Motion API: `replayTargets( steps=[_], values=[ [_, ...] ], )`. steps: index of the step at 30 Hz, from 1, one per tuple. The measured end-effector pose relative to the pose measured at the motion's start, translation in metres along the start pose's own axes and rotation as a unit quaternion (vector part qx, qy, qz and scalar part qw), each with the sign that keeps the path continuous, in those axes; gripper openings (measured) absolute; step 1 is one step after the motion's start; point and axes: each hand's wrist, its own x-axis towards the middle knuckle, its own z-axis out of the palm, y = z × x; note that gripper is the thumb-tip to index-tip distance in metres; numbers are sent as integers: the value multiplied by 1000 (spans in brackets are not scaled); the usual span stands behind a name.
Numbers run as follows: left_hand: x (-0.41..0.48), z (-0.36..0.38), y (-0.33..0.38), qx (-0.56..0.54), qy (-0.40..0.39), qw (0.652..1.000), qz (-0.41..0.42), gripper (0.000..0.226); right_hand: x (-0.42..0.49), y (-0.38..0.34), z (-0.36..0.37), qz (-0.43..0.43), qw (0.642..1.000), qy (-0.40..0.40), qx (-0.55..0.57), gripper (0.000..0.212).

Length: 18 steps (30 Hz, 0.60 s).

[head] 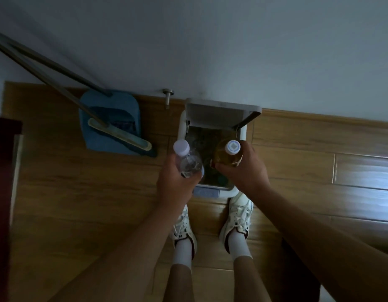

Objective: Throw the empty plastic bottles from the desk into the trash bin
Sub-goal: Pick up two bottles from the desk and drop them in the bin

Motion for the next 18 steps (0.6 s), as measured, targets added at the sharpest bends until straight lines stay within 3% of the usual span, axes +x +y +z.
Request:
replayTargets(
  steps=[9,15,18],
  values=[
    [0,-9,-1,73,-14,997,-22,58,2,10,-2,-14,1000,-15,-18,74],
    [-11,-13,-5,110,-21,992,-56,17,-1,17,-6,-26,1000,-16,0,58],
    [-17,-20,-10,136,-37,988,-70,16,0,24,-11,-19,999,-30,-4,51]
  ],
)
